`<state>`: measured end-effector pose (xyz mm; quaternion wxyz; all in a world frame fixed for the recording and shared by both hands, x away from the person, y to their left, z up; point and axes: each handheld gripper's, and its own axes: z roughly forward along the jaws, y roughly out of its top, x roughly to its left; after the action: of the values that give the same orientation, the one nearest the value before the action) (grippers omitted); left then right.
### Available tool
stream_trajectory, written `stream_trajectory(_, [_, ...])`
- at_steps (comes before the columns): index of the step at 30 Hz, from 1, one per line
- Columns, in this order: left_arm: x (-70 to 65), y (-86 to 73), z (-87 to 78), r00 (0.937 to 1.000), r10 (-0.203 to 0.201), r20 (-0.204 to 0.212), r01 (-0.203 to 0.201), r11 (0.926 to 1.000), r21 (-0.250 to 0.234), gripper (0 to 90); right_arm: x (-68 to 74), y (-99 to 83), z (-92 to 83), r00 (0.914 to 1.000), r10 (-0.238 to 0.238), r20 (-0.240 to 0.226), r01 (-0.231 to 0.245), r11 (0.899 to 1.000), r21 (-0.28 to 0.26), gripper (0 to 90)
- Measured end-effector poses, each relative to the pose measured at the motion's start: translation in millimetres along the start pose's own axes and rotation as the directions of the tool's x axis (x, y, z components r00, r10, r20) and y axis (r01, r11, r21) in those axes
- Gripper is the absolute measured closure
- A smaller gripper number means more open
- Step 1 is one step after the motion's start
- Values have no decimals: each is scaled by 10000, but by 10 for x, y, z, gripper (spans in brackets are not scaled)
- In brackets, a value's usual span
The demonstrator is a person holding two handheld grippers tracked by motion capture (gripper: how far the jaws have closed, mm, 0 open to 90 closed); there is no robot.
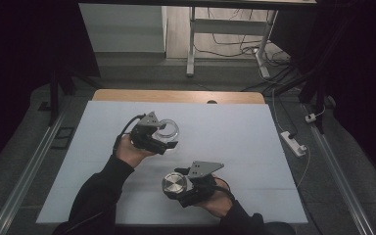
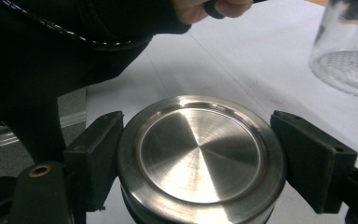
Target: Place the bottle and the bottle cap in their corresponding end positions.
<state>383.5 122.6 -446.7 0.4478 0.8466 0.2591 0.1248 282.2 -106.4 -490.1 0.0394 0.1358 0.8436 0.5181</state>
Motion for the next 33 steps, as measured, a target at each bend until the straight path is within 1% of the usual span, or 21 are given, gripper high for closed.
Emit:
stream_trajectory(6, [60,6,131,9999,-78,-91,78,10000,6,152,-25,-41,76,10000,-34,20,34,10000,-74,194])
stream_trajectory(9, [75,10,204,9998,-85,-178,87,9999,73,152,-41,-75,130,9999,-102,46,102,9999,13,195])
stream_trajectory(12, [92,9,269,9997,-81,-213,84,9999,148,152,-74,-113,167,10000,50,28,-50,10000,11,194])
stream_trajectory(19, [135,-16,416,9996,-172,-219,179,9994,307,151,-175,-205,250,9992,257,304,-266,9993,276,194])
stream_trajectory(21, [148,-30,447,9994,-219,-270,228,9992,333,152,-195,-223,263,9990,202,402,-215,9992,341,194])
stream_trajectory(26, [188,-66,510,9991,-362,-240,371,9987,361,152,-245,-254,294,9978,205,633,-237,9985,503,194])
stream_trajectory(30, [229,-101,557,9986,-413,-345,430,9979,482,152,-279,-275,330,9963,198,838,-260,9970,728,194])
stream_trajectory(33, [264,-132,594,9976,-601,-354,617,9971,447,152,-296,-279,354,9955,153,937,-228,9966,787,194])
